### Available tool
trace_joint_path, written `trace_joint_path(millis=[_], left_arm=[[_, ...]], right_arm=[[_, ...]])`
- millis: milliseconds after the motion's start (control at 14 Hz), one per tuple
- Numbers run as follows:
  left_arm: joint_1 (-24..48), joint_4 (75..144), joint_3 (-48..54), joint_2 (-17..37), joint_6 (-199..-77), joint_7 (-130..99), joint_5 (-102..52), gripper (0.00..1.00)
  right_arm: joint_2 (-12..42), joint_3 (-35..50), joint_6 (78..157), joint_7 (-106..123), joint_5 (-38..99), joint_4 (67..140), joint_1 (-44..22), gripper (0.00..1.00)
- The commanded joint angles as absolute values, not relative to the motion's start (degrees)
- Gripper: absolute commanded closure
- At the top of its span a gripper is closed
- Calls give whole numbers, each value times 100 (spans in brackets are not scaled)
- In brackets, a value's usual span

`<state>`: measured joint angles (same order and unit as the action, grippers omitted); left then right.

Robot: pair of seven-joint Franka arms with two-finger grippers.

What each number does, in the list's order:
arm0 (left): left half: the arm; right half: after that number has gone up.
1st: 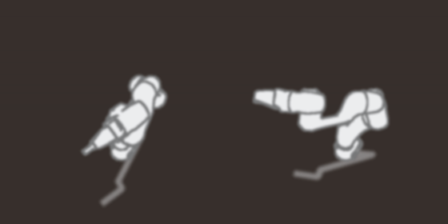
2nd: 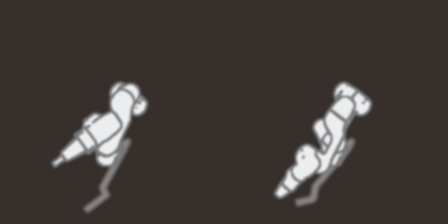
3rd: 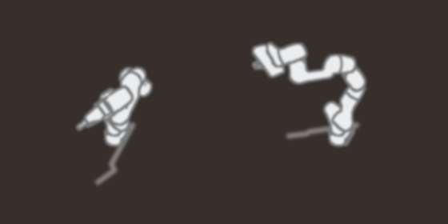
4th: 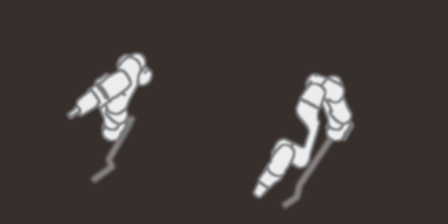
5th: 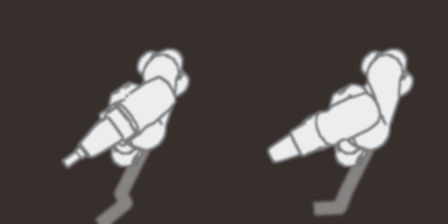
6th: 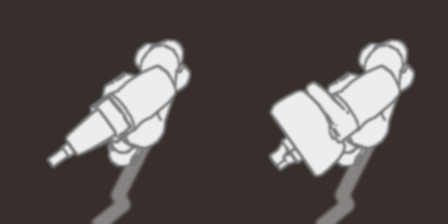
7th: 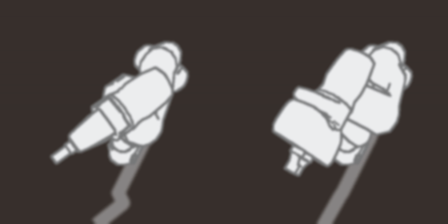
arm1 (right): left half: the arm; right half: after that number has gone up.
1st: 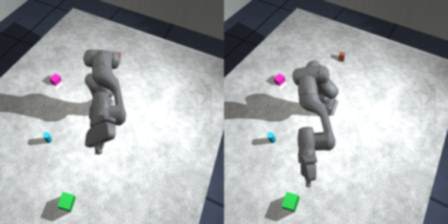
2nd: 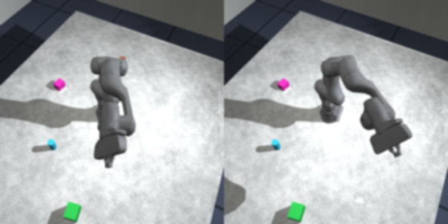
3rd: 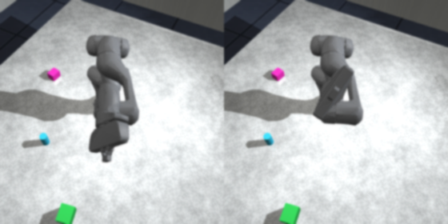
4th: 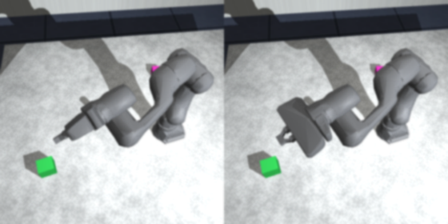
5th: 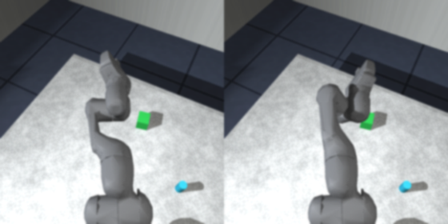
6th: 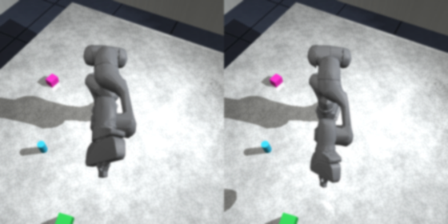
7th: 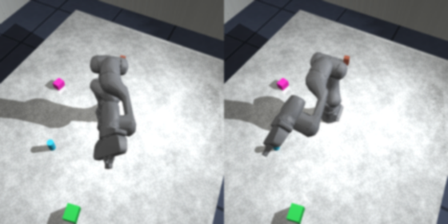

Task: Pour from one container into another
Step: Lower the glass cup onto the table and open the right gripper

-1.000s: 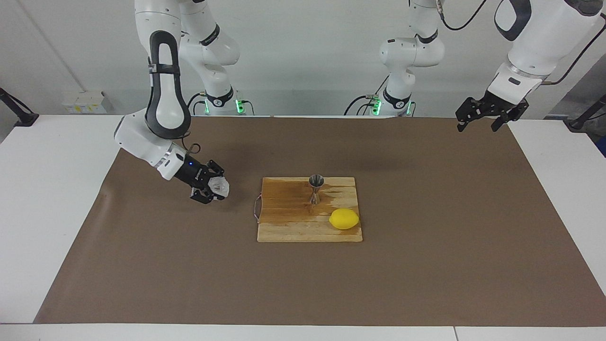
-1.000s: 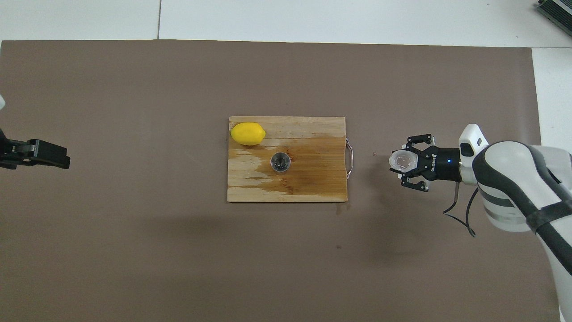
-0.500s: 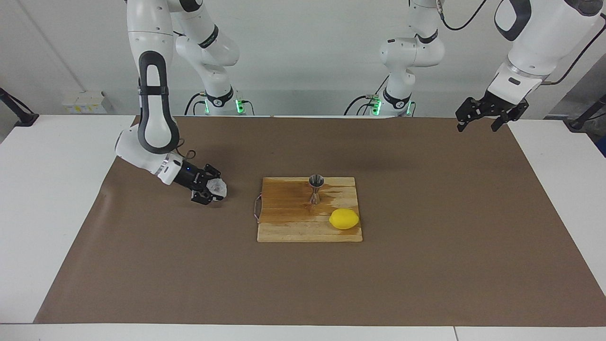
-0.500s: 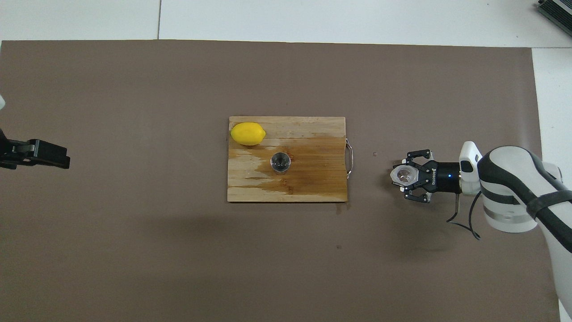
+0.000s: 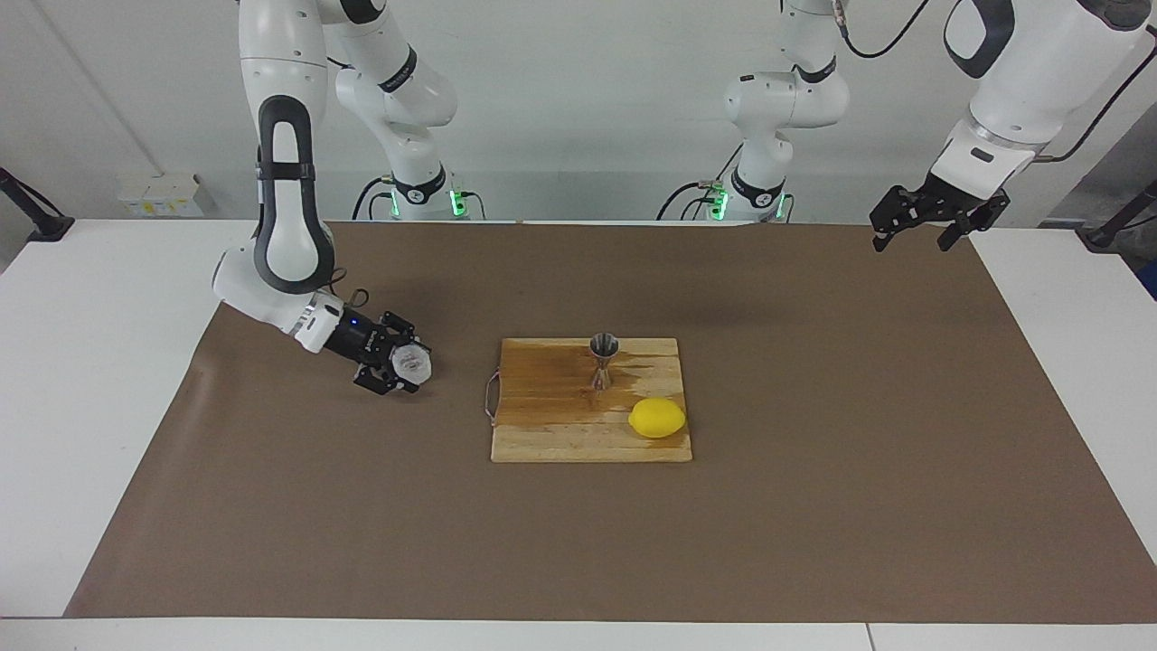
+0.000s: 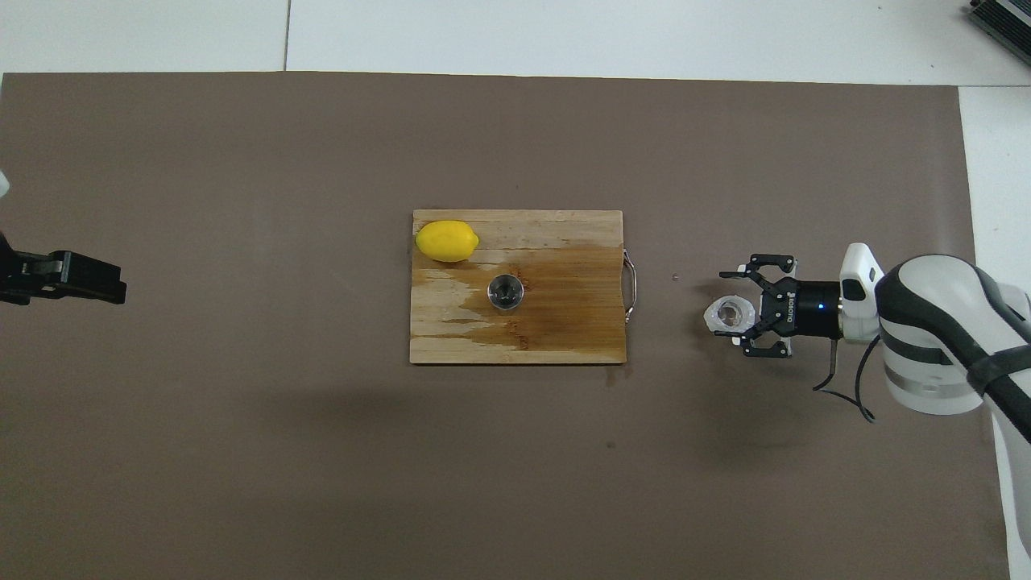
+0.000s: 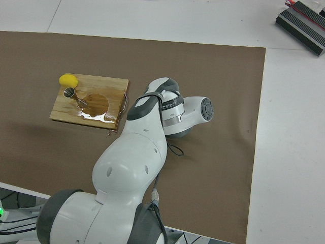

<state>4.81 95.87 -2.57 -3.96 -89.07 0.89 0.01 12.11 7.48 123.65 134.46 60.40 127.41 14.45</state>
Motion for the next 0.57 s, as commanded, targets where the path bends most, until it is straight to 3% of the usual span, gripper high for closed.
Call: trace_joint_path(millis=[0, 286, 500], left_arm=[[439, 9756, -246, -563, -8930, 114, 9, 0], [439, 9756, -246, -563, -8930, 114, 9, 0], [439, 9756, -246, -563, -8930, 114, 9, 0]], right_arm=[[722, 773, 12235, 12763, 5442, 12823, 1450, 0], [273, 773, 12050, 11579, 4564, 12815, 1441, 0], [263, 774, 12198, 10524, 4194, 12727, 1118, 0]])
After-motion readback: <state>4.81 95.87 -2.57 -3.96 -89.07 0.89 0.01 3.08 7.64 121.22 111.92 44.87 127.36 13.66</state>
